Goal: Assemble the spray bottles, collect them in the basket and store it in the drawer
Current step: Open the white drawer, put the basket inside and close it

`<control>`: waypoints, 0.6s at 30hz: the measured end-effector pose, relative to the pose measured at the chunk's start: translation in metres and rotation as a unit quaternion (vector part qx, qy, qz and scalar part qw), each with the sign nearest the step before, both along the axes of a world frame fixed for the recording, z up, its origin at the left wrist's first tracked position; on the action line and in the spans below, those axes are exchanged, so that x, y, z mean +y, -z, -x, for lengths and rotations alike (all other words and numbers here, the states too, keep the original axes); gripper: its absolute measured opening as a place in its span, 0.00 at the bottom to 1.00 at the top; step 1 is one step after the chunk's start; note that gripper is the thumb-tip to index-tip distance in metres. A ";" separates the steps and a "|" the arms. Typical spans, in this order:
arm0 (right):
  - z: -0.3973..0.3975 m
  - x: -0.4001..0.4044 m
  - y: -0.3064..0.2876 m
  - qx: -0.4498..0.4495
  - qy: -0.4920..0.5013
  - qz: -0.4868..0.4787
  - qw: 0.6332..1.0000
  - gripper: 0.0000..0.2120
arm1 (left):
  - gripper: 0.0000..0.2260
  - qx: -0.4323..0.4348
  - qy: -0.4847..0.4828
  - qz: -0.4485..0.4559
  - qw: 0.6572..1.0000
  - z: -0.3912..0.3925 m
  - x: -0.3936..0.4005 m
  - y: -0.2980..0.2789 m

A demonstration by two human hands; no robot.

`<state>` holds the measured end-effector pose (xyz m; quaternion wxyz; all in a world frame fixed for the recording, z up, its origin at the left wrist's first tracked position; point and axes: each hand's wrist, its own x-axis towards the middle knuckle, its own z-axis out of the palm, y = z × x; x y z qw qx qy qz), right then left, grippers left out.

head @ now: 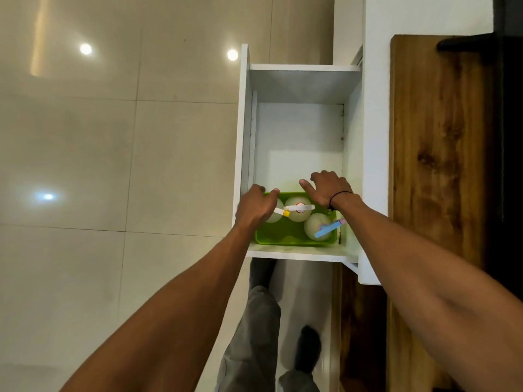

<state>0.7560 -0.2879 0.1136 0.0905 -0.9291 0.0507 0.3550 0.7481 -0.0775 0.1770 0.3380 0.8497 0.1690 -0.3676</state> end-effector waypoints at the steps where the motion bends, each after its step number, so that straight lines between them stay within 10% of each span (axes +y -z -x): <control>1: 0.000 0.006 -0.012 -0.038 -0.015 0.002 0.999 0.30 | 0.24 -0.047 -0.007 -0.020 0.999 -0.002 0.007 -0.005; 7: 0.013 0.081 -0.070 -0.204 -0.268 -0.070 0.939 0.19 | 0.27 -0.025 -0.203 0.039 0.978 -0.023 0.050 -0.006; 12: 0.039 0.132 -0.067 -0.186 -0.461 -0.137 0.857 0.20 | 0.37 0.079 -0.174 0.117 0.974 -0.025 0.058 -0.008; 18: 0.051 0.131 -0.072 -0.133 -0.479 -0.100 0.862 0.23 | 0.36 0.081 -0.136 0.124 0.980 -0.020 0.047 -0.005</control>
